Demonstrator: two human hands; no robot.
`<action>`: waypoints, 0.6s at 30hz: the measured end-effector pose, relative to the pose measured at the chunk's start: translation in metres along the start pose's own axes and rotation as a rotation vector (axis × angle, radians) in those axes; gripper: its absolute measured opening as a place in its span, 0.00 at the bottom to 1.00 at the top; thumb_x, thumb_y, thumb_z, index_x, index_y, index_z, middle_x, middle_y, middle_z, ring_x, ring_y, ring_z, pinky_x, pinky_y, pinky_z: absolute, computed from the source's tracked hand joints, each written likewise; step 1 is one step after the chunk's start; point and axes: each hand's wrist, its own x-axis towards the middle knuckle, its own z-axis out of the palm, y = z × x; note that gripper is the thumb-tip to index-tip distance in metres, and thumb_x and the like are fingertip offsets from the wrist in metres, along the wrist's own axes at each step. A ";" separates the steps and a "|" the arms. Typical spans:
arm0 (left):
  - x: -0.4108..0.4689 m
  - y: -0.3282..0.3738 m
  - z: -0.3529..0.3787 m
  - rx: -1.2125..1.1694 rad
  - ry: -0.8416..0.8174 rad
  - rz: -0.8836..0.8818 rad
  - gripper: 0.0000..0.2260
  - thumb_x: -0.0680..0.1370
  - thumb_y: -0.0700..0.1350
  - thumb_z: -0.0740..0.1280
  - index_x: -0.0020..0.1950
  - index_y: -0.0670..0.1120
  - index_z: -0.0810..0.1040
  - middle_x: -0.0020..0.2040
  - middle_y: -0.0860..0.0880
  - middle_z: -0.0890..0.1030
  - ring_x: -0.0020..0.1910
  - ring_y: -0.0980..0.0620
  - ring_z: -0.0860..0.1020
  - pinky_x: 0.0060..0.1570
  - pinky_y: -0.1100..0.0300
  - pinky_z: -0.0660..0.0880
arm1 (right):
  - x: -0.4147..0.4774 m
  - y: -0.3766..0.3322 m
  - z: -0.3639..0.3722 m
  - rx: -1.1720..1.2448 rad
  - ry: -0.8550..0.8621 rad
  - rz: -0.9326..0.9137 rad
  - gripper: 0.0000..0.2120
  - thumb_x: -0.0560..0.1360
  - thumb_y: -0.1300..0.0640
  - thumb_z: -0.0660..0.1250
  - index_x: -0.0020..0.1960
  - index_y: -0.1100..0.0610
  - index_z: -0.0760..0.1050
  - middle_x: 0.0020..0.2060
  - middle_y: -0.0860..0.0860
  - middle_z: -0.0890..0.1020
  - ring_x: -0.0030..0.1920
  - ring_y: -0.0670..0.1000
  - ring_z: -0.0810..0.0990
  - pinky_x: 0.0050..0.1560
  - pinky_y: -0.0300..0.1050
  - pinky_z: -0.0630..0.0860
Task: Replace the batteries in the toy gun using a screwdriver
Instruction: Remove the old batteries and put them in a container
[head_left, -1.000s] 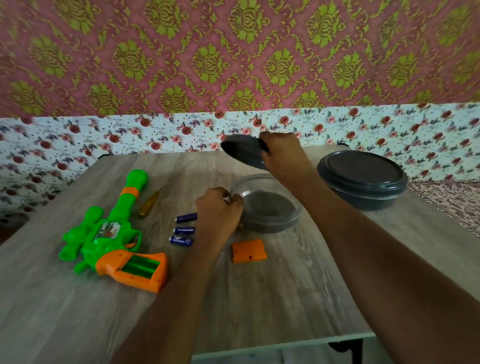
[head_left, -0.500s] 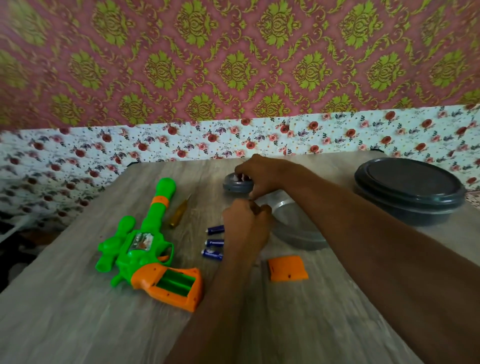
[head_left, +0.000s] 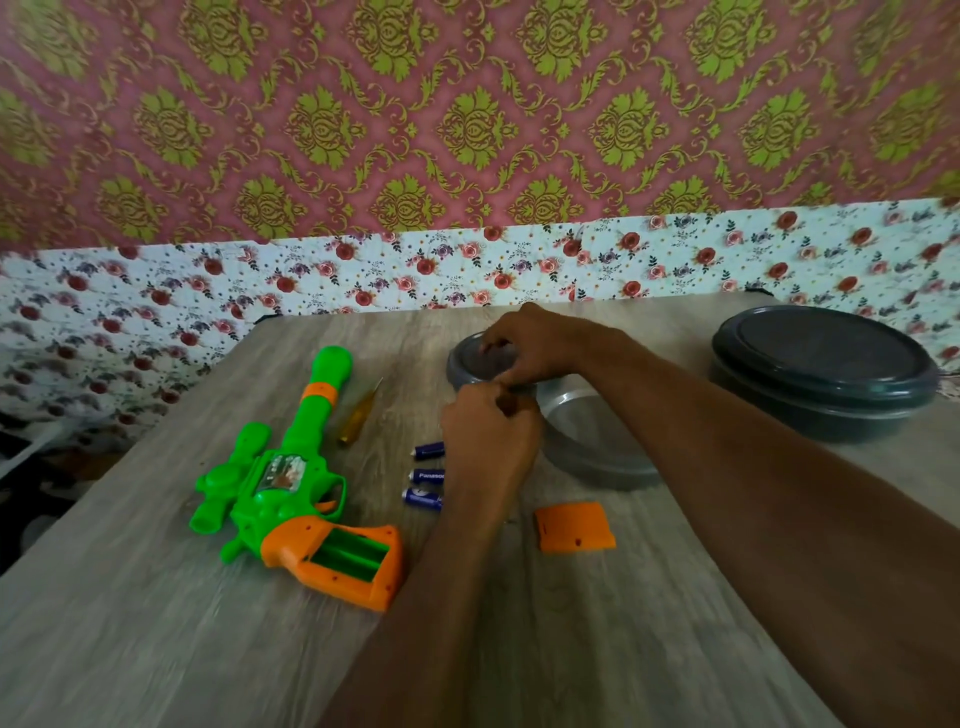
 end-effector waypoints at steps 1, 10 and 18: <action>0.002 -0.003 0.000 -0.013 0.021 0.012 0.10 0.78 0.47 0.67 0.37 0.47 0.78 0.36 0.45 0.82 0.40 0.43 0.83 0.47 0.42 0.82 | -0.003 0.002 -0.001 0.023 0.055 0.004 0.32 0.69 0.39 0.76 0.67 0.55 0.78 0.60 0.56 0.82 0.59 0.56 0.79 0.61 0.57 0.78; -0.004 0.012 -0.028 0.081 0.144 0.122 0.05 0.80 0.43 0.69 0.48 0.49 0.85 0.43 0.49 0.86 0.41 0.53 0.84 0.47 0.49 0.84 | -0.082 0.004 -0.012 0.134 0.342 0.073 0.17 0.74 0.49 0.75 0.58 0.57 0.85 0.53 0.54 0.87 0.54 0.54 0.83 0.60 0.52 0.79; 0.000 0.017 -0.096 0.399 -0.259 0.103 0.16 0.75 0.44 0.74 0.60 0.57 0.81 0.59 0.51 0.83 0.55 0.52 0.81 0.53 0.54 0.79 | -0.169 0.009 0.000 0.150 0.593 0.270 0.11 0.78 0.51 0.71 0.57 0.54 0.85 0.53 0.53 0.87 0.48 0.54 0.84 0.57 0.54 0.82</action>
